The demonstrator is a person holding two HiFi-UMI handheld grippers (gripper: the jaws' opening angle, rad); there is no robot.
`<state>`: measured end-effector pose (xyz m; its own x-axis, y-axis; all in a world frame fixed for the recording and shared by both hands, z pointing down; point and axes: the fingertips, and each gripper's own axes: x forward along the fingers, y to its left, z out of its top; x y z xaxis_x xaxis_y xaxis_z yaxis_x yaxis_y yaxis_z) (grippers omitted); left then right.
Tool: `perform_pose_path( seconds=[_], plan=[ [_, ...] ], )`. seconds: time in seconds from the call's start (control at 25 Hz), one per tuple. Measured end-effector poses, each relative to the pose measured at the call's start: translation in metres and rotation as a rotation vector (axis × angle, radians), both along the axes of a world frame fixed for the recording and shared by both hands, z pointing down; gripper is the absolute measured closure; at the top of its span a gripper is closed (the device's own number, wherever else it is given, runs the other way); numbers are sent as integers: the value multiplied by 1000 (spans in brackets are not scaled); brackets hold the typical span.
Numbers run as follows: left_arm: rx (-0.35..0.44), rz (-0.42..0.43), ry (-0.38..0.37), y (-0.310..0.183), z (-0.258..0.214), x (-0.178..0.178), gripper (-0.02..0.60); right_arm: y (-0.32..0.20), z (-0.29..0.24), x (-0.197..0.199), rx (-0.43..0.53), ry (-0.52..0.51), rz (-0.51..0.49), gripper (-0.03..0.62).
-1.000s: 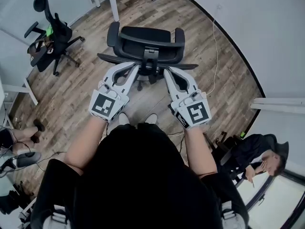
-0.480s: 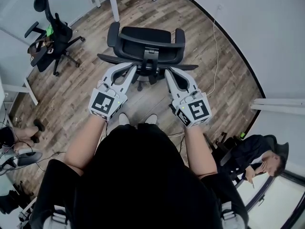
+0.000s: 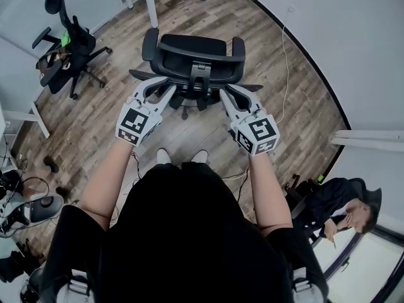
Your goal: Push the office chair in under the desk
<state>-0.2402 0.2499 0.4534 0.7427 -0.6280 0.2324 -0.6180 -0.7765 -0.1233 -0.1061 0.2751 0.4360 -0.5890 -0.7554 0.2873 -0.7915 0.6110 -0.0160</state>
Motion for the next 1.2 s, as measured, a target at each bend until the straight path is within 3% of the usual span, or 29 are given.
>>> perform_pose_path(
  seconds=[0.2,0.32,0.6,0.84,1.2],
  plan=[
    [-28,19,-83,-12,18,-5,478,-9,17,8,-42,60,-28,542],
    [-61,73,-188,-17,36,-3,436,-14,37,13,-97,134,-72,515],
    [-83,167,-436,-30,67,-8,408,-25,76,25,-181,341,-179,431],
    [-61,291,-715,-38,98,-15,383,-34,107,31,-226,581,-282,413],
    [-63,405,-958,-47,131,-13,373,-43,143,40,-212,959,-429,405]
  ],
)
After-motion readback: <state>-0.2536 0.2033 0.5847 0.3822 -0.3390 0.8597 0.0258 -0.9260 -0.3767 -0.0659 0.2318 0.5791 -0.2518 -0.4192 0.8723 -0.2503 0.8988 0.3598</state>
